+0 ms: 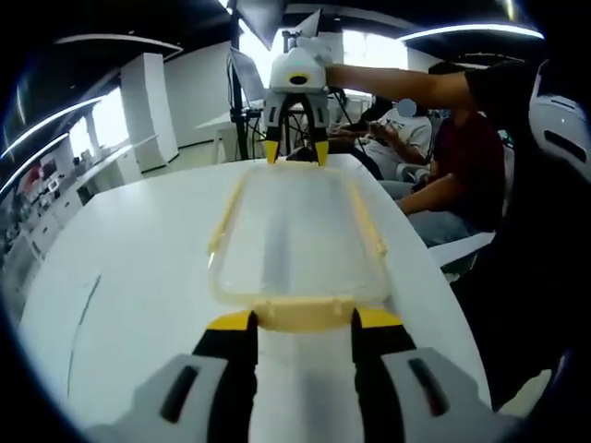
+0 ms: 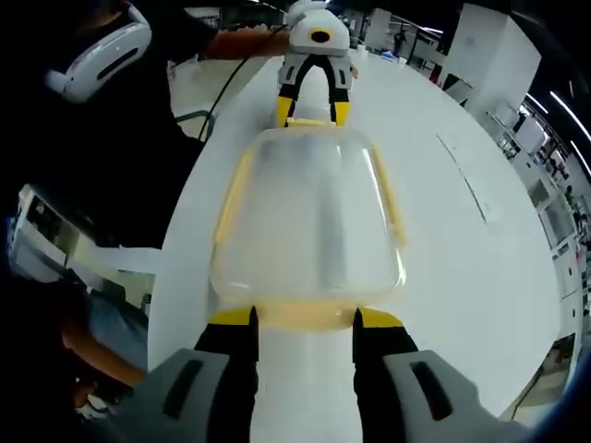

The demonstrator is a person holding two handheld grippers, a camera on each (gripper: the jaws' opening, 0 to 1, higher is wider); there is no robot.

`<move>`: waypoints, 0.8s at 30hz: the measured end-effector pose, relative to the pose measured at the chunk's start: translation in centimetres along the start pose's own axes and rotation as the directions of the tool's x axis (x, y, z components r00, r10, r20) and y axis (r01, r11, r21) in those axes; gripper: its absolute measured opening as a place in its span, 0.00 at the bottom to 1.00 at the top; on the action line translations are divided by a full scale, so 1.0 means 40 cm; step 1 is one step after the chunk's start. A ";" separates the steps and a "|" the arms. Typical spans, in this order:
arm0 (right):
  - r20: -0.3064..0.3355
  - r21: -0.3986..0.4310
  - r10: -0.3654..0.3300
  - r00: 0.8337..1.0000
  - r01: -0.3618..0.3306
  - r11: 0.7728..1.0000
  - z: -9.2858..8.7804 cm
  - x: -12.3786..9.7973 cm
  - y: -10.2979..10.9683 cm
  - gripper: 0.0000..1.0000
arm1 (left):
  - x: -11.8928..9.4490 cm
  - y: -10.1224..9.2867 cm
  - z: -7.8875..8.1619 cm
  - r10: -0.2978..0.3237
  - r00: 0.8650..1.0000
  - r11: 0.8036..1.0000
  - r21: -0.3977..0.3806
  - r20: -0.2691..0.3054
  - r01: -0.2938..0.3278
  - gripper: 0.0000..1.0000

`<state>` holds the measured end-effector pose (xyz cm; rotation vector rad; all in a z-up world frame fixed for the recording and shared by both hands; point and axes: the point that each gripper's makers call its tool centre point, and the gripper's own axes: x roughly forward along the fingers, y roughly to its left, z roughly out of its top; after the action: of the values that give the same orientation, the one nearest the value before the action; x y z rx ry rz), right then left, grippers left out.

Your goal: Snap each plastic latch of the storage box into its locked position after aligning the lid with the box until every specified latch is closed and the lid sits flush.

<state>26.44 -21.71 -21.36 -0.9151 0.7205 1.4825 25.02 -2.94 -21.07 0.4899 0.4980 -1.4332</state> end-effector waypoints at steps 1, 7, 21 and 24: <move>0.000 -0.001 0.004 1.000 -0.004 1.000 0.008 0.001 0.000 0.38 | -0.008 -0.001 -0.003 0.001 1.000 1.000 -0.002 0.001 -0.001 0.39; 0.005 -0.009 0.012 1.000 -0.012 1.000 0.052 0.009 -0.004 0.38 | -0.052 0.002 -0.020 0.017 1.000 1.000 -0.003 0.009 -0.017 0.39; 0.055 -0.030 0.011 0.998 -0.009 1.000 0.171 0.062 -0.003 0.38 | -0.172 -0.006 -0.091 0.030 1.000 1.000 -0.001 0.002 -0.030 0.39; 0.056 -0.041 0.005 0.998 -0.003 0.999 0.195 0.074 -0.002 0.38 | -0.190 -0.012 -0.104 0.044 0.999 0.999 0.003 -0.003 -0.044 0.39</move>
<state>25.45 -13.56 -20.01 -0.8993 0.6535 1.5257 23.87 5.60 -19.91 0.5024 0.4855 -1.3916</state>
